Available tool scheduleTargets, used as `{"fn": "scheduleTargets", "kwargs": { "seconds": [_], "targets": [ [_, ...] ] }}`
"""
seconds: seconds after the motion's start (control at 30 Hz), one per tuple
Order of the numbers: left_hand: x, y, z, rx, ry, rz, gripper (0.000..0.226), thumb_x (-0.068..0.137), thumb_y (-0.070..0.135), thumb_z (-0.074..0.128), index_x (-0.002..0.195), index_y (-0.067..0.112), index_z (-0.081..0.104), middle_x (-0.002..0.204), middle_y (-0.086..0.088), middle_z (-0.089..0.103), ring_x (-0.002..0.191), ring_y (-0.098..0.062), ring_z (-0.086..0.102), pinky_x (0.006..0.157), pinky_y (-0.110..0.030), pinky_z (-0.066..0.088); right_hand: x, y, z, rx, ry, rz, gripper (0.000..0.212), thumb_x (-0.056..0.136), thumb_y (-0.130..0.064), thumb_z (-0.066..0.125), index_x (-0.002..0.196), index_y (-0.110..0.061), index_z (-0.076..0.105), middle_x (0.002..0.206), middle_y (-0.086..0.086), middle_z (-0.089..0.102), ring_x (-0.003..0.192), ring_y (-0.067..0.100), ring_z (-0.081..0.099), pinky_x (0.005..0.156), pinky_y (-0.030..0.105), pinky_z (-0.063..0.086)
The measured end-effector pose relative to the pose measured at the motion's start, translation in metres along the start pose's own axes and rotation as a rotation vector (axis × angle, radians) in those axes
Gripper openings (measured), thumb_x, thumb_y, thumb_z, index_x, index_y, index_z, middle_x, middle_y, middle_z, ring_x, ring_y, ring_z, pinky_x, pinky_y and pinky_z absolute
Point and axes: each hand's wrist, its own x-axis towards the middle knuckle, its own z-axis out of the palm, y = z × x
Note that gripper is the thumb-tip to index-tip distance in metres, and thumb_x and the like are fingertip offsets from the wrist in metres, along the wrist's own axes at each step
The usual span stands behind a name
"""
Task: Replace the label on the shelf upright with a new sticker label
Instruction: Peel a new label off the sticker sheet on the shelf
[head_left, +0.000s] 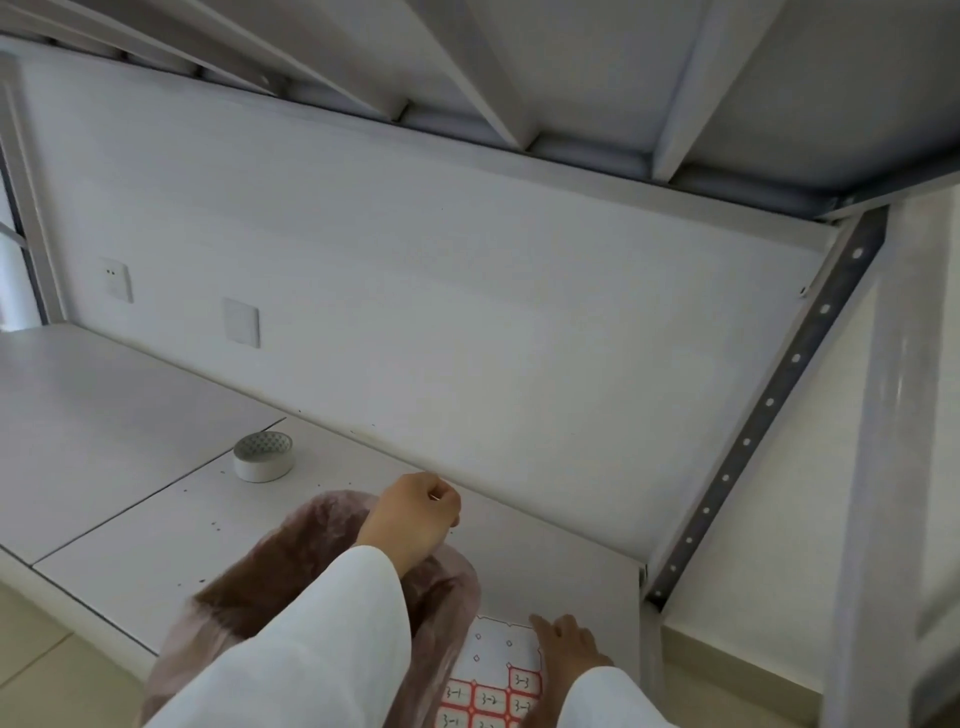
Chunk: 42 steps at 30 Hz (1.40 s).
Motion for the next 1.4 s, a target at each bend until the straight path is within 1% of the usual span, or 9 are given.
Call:
{"fn": "scheduleTargets", "kwargs": {
  "seconds": [0.17,0.37,0.43,0.57,0.7,0.9,1.13,1.3,1.4],
  "targets": [
    [0.004,-0.001,0.002,0.004,-0.002,0.002,0.022,0.085,0.018,0.046,0.067,0.022,0.058,0.073,0.005,0.067,0.075,-0.022,0.063,0.086,-0.037,0.054,0.004,-0.002,-0.001,-0.011,0.002,-0.014,0.1,0.071,-0.043,0.071,0.146,-0.031,0.006,0.148,0.004,0.014,0.137,0.026,0.015,0.109,0.045,0.024],
    [0.008,-0.003,0.004,0.016,-0.019,0.009,0.023,0.085,0.017,0.046,0.066,0.021,0.058,0.073,0.004,0.067,0.076,-0.023,0.064,0.083,-0.036,0.053,0.007,-0.004,0.0,0.001,0.003,0.005,0.092,0.067,-0.042,0.076,0.141,-0.025,0.023,0.145,0.004,0.02,0.135,0.026,0.021,0.109,0.045,0.028],
    [0.009,-0.004,0.005,0.026,-0.025,0.017,0.022,0.086,0.017,0.045,0.068,0.021,0.057,0.072,0.006,0.066,0.075,-0.022,0.063,0.081,-0.034,0.053,0.008,-0.005,0.0,-0.006,0.004,0.011,0.093,0.067,-0.042,0.076,0.141,-0.023,0.023,0.145,0.005,0.021,0.134,0.026,0.022,0.108,0.045,0.029],
    [0.011,-0.005,0.007,0.032,-0.035,0.02,0.021,0.086,0.018,0.046,0.069,0.02,0.059,0.074,0.007,0.066,0.076,-0.02,0.063,0.071,-0.029,0.049,0.009,-0.004,0.0,-0.005,0.02,0.02,0.096,0.067,-0.042,0.076,0.142,-0.023,0.02,0.146,0.005,0.02,0.135,0.026,0.022,0.108,0.045,0.029],
    [0.011,-0.003,0.009,0.056,-0.052,0.023,0.021,0.088,0.02,0.047,0.071,0.02,0.058,0.075,0.008,0.065,0.084,-0.02,0.064,0.075,-0.028,0.047,0.008,-0.003,0.001,-0.002,-0.006,0.04,0.096,0.068,-0.041,0.076,0.143,-0.024,0.019,0.147,0.006,0.019,0.136,0.028,0.021,0.108,0.046,0.029],
    [0.013,-0.003,0.016,0.064,-0.055,0.032,0.018,0.088,0.019,0.046,0.081,0.014,0.061,0.074,0.008,0.063,0.078,-0.019,0.063,0.061,-0.02,0.044,0.008,-0.001,0.009,-0.008,0.001,0.049,0.088,0.069,-0.04,0.075,0.139,-0.021,0.026,0.145,0.007,0.023,0.133,0.027,0.027,0.106,0.047,0.033],
    [0.016,-0.002,0.023,0.053,-0.066,0.018,0.018,0.087,0.018,0.046,0.082,0.013,0.062,0.071,0.009,0.064,0.079,-0.021,0.063,0.065,-0.023,0.046,0.01,-0.002,0.012,0.017,0.02,0.052,0.091,0.066,-0.038,0.078,0.139,-0.021,0.026,0.142,0.005,0.028,0.131,0.026,0.03,0.105,0.046,0.035],
    [0.016,-0.002,0.025,0.064,-0.068,0.016,0.019,0.086,0.018,0.046,0.077,0.016,0.062,0.071,0.009,0.064,0.088,-0.025,0.066,0.07,-0.026,0.047,0.012,0.001,0.011,0.009,-0.017,0.041,0.104,0.064,-0.036,0.08,0.143,-0.023,0.015,0.146,0.005,0.022,0.135,0.027,0.022,0.107,0.048,0.033],
    [0.017,-0.004,0.025,0.074,-0.074,0.01,0.019,0.086,0.019,0.047,0.071,0.018,0.059,0.07,0.01,0.064,0.091,-0.025,0.067,0.067,-0.026,0.045,0.013,0.0,0.01,-0.032,-0.026,0.043,0.099,0.063,-0.038,0.08,0.141,-0.022,0.021,0.143,0.005,0.025,0.134,0.027,0.024,0.106,0.047,0.033]
  ]
}}
